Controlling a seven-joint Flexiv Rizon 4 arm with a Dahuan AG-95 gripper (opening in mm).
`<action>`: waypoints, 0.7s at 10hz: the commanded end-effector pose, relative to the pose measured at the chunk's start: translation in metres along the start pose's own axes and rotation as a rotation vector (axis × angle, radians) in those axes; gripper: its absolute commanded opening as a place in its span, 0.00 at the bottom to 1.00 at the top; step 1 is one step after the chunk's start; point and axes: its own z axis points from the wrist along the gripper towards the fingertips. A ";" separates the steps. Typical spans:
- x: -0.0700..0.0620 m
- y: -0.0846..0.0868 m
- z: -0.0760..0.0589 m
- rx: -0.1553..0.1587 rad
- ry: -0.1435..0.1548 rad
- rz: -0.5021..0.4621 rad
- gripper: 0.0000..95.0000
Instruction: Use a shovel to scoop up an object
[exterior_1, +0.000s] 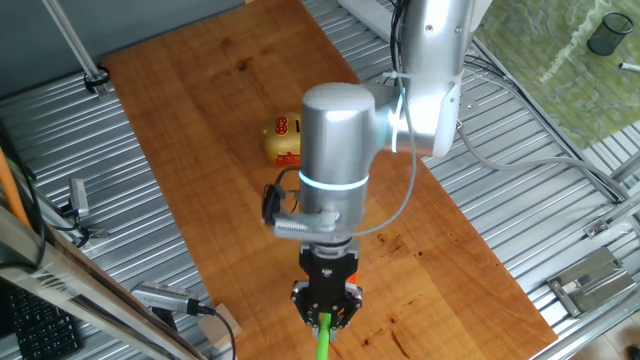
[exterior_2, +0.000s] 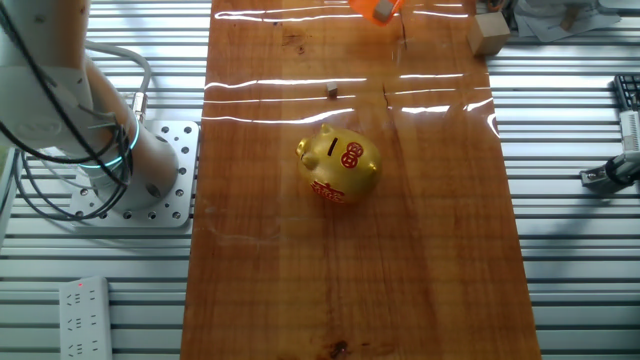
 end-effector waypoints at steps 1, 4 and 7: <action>0.013 -0.007 0.004 -0.011 0.112 -0.052 0.00; 0.038 -0.012 0.004 -0.023 0.137 -0.086 0.00; 0.062 -0.015 0.006 -0.015 0.203 -0.127 0.00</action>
